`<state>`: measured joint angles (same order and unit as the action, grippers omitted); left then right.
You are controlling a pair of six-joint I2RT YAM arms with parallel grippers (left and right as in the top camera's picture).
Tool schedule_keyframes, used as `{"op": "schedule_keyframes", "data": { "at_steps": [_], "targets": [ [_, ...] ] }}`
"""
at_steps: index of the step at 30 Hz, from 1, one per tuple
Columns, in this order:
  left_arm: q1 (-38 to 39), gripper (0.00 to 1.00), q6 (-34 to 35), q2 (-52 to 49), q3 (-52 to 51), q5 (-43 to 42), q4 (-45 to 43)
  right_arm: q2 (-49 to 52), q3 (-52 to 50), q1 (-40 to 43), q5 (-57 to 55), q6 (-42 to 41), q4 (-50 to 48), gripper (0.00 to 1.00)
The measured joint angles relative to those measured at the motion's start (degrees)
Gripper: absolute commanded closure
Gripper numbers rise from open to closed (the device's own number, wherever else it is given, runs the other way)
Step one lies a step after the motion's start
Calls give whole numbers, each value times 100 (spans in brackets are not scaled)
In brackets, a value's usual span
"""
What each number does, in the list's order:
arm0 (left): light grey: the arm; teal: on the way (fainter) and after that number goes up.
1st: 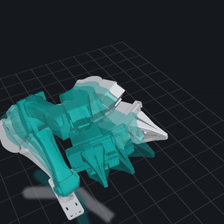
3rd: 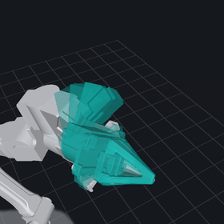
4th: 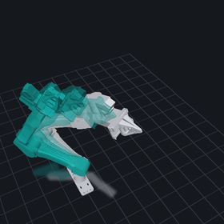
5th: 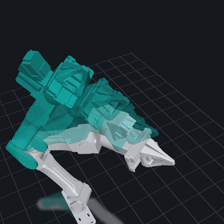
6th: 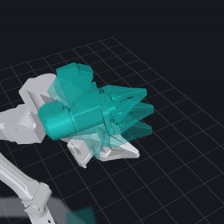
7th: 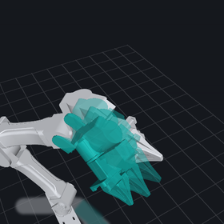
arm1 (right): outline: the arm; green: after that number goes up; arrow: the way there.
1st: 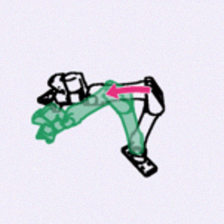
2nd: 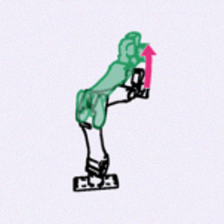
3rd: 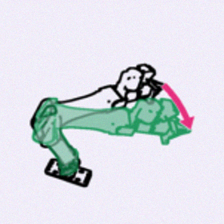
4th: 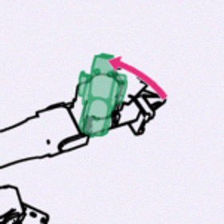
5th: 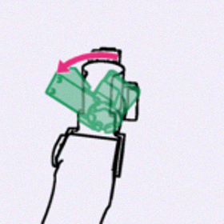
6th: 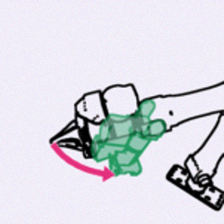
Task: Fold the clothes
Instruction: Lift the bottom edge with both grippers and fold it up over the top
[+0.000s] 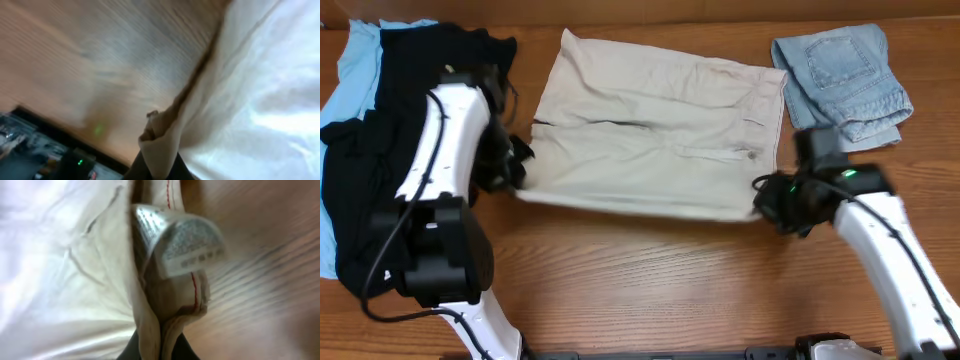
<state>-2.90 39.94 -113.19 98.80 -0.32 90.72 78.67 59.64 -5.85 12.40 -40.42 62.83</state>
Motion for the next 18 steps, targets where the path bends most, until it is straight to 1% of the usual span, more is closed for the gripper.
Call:
{"op": "schedule_keyframes", "data": {
  "at_steps": [2,4,6,10,12,18],
  "targets": [
    [-15,96,-20,0,673,114,505,-107,575,26,186,177,557,96],
    [-15,96,-240,26,1169,170,638,-162,951,26,341,293,1075,96],
    [-15,96,-420,79,1434,184,638,-201,1082,26,487,361,1394,96],
    [-15,96,-651,350,1534,199,638,-315,1093,-44,669,420,1840,96],
    [-15,96,-739,511,1534,260,636,-535,1093,-184,671,389,1987,96],
    [-15,96,-866,1261,1534,269,636,-1770,1093,-511,671,2,2490,96]
  ]
}}
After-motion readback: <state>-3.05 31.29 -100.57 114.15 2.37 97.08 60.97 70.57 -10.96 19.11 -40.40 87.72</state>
